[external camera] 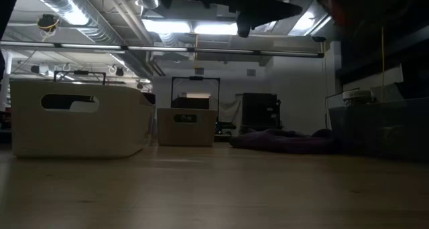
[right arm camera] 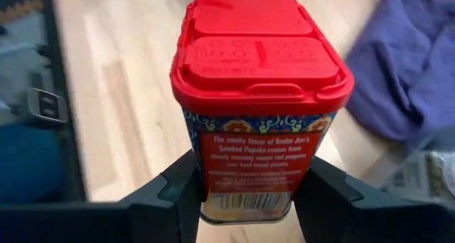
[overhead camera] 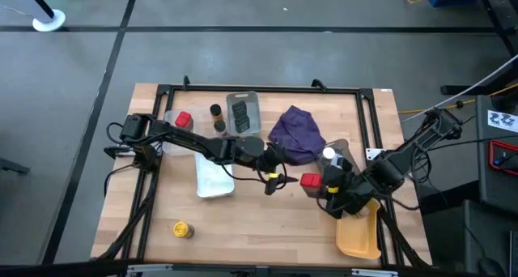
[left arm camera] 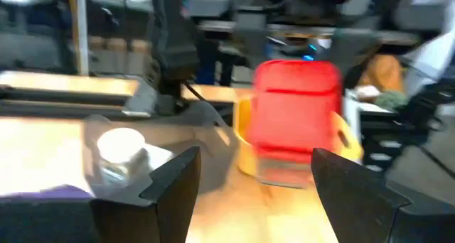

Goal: Sort spices by type
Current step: Put the red seasoning can into the transparent bin

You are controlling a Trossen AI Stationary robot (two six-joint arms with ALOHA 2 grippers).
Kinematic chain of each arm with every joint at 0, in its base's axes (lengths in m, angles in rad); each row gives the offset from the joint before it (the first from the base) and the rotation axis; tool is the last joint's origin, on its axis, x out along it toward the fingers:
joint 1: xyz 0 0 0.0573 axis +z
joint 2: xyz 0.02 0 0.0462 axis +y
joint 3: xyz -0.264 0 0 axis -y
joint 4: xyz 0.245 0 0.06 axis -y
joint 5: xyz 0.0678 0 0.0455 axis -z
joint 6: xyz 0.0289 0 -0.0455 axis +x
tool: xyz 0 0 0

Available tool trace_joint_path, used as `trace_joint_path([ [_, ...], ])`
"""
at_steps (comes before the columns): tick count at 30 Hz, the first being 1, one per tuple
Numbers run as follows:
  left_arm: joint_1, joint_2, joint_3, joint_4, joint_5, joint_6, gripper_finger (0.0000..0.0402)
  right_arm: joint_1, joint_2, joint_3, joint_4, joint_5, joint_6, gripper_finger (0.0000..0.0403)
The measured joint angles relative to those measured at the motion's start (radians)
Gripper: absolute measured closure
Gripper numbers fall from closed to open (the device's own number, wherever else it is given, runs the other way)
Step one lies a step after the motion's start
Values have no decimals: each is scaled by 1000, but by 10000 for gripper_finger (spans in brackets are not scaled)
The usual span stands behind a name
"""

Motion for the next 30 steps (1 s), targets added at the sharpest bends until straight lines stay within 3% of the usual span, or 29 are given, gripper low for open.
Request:
trace_joint_path([
  [5, -3, -3, 4, -23, 73, -42, 150, -53, 34, -1, -22, -25, -25, 230],
  [14, -6, -4, 5, -61, 73, 10, 150, -126, 97, -1, 91, -103, -168, 230],
  [30, -14, -5, 6, -158, 59, 24, 150, -138, 115, -1, 211, -49, -261, 230],
])
